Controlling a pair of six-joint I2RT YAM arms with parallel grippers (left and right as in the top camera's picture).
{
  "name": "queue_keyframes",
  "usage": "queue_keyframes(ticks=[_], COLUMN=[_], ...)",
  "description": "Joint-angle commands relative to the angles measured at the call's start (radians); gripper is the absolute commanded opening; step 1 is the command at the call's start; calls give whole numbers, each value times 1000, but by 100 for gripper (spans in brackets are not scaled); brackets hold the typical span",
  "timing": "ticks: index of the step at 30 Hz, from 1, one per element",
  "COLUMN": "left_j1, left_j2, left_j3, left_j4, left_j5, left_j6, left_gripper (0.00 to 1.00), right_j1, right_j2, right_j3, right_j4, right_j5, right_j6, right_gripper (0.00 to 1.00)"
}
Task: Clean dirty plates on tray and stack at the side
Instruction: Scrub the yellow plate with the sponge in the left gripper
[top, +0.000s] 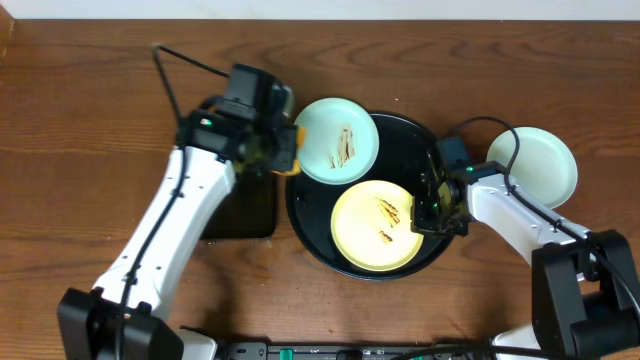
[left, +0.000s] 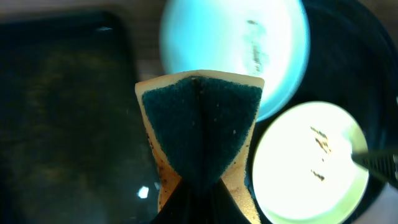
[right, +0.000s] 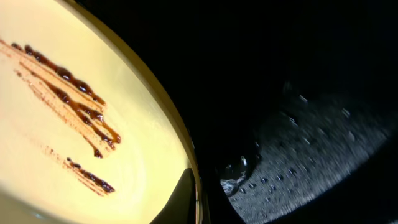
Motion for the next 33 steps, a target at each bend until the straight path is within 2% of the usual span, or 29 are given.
queue_keyframes(ticks=[1,9,13,18,33], left_j1=[-69,-253,-306,-332,-340], left_j2=[21,80,140,224,429], left_j3=[-20,-20,-20,-20,-21], left_j4=[14,66,97,170,234], left_j5=[35,35,39,243,584], left_j6=[-9,-18,-116,-153,-147], left_gripper=[7,8,8,8,8], right_j1=[-18,-18,-18,-18,-18], right_j2=[20,20,20,20,20], right_j3=[-16,-16,-16,-16,-16], right_j4=[-8,-1,-4,-1,-3], right_j5=[202,200,200,200,200], right_j6=[-18,-18,-18,-18,-18], right_gripper=[1,1,1,1,1])
